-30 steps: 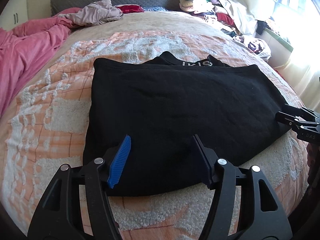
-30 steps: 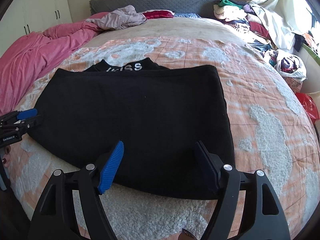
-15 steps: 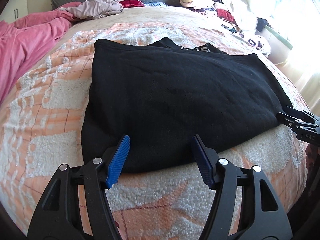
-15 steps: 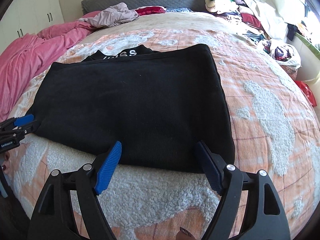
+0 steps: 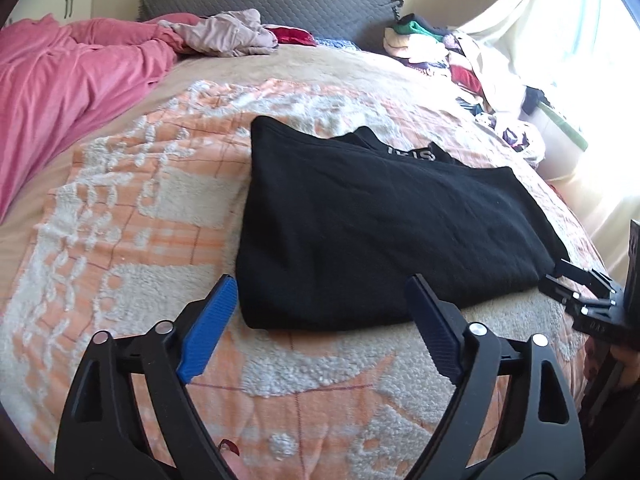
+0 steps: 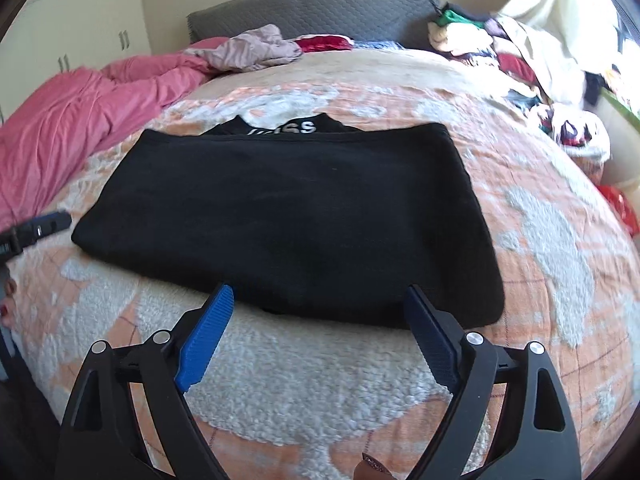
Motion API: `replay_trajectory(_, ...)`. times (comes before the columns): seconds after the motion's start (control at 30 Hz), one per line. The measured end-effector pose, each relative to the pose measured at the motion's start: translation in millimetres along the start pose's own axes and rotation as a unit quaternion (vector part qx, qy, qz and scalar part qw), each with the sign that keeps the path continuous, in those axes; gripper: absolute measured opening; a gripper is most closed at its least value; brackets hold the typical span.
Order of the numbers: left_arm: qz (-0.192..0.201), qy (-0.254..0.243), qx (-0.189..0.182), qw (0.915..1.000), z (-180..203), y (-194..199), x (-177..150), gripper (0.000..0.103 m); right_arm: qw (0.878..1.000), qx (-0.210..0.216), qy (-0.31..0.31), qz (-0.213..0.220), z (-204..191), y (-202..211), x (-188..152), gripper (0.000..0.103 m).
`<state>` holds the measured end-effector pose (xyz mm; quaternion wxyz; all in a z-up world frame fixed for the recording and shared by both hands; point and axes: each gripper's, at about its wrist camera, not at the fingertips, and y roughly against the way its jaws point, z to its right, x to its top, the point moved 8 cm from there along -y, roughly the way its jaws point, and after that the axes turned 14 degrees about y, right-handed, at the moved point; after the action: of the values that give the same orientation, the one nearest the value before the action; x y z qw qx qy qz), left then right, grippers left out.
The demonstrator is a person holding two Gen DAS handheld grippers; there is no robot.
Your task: Fold small clothes
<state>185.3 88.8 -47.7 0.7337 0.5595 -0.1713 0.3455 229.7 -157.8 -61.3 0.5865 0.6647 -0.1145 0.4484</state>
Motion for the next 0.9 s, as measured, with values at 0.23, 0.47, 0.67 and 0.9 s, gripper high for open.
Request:
replay_trajectory(0.23, 0.004, 0.025, 0.018, 0.9995, -18, 0, 7, 0.093, 0.996, 0.012, 0.087, 0.014, -55, -3, 17, 0.086)
replay_trajectory(0.47, 0.002, 0.054, 0.032, 0.998, -38, -3, 14, 0.093, 0.985, 0.021, 0.172, 0.011, -114, -18, 30, 0.086)
replay_trajectory(0.67, 0.003, 0.067, 0.049, 0.9965, -54, -6, 18, 0.093, 0.976, 0.017, 0.217, 0.012, -146, -32, 39, 0.086)
replay_trajectory(0.9, 0.002, 0.082, 0.068, 0.9943, -68, -12, 21, 0.093, 0.97, 0.01, 0.241, 0.01, -161, -46, 49, 0.086)
